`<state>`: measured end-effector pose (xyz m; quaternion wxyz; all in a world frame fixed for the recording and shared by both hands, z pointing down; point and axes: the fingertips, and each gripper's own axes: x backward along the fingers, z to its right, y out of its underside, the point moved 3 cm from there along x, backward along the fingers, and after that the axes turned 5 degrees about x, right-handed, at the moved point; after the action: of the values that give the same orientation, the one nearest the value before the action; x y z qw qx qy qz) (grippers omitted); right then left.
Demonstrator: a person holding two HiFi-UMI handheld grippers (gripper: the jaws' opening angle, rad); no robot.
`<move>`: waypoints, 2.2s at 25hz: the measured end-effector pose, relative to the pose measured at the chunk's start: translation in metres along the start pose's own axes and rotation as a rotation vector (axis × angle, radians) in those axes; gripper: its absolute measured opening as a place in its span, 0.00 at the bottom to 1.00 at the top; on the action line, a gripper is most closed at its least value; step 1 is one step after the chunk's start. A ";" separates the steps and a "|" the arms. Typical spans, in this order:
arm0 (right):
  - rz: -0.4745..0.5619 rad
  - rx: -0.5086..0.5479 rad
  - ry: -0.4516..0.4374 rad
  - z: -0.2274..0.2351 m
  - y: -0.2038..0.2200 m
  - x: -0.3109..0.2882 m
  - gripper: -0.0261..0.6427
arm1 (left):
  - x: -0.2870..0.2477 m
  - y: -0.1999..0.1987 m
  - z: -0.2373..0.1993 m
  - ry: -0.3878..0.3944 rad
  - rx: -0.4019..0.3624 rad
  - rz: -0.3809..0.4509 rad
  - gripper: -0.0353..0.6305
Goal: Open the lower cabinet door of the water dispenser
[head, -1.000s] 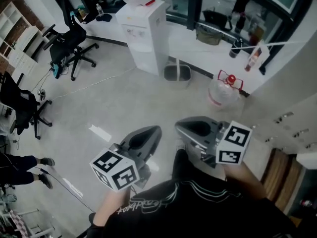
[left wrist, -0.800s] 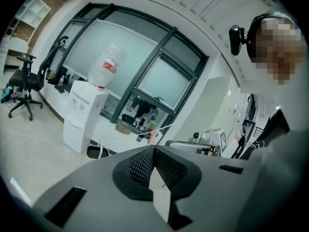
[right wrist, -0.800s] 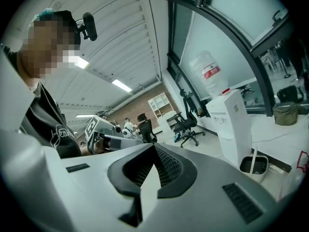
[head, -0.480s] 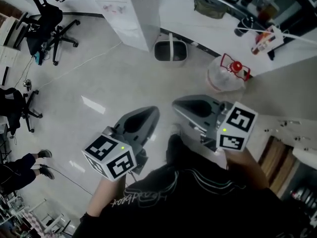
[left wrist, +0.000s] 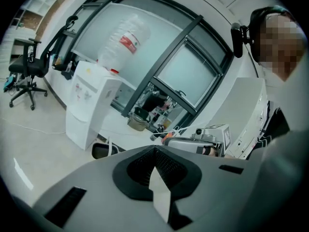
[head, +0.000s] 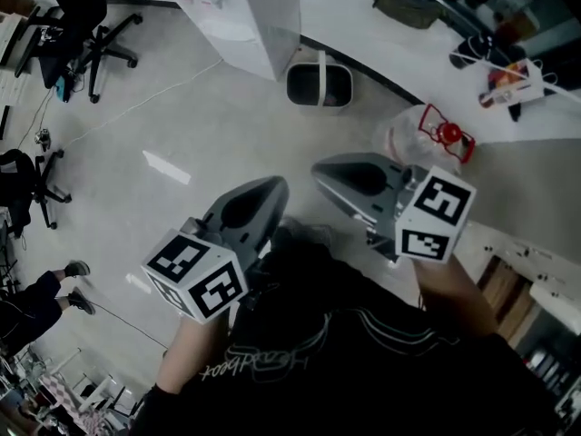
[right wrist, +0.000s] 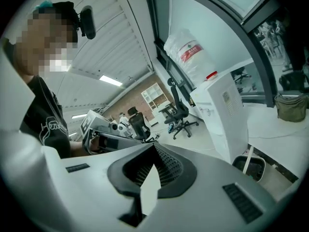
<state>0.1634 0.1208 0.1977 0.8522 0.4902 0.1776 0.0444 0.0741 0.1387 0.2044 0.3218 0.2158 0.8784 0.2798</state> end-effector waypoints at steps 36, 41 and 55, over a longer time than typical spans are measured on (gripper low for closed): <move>-0.056 -0.129 0.216 0.284 0.105 -0.171 0.06 | -0.210 -0.021 -0.295 -0.033 0.074 -0.135 0.05; -0.074 -0.118 0.227 0.307 0.126 -0.175 0.06 | -0.240 -0.008 -0.312 -0.063 0.069 -0.159 0.06; -0.109 -0.087 0.224 0.375 0.139 -0.156 0.06 | -0.306 -0.008 -0.350 -0.142 0.054 -0.169 0.09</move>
<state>0.1615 -0.1534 0.5274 0.8487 0.4344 0.2958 0.0600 0.0465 -0.1617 0.5575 0.3998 0.1688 0.8756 0.2119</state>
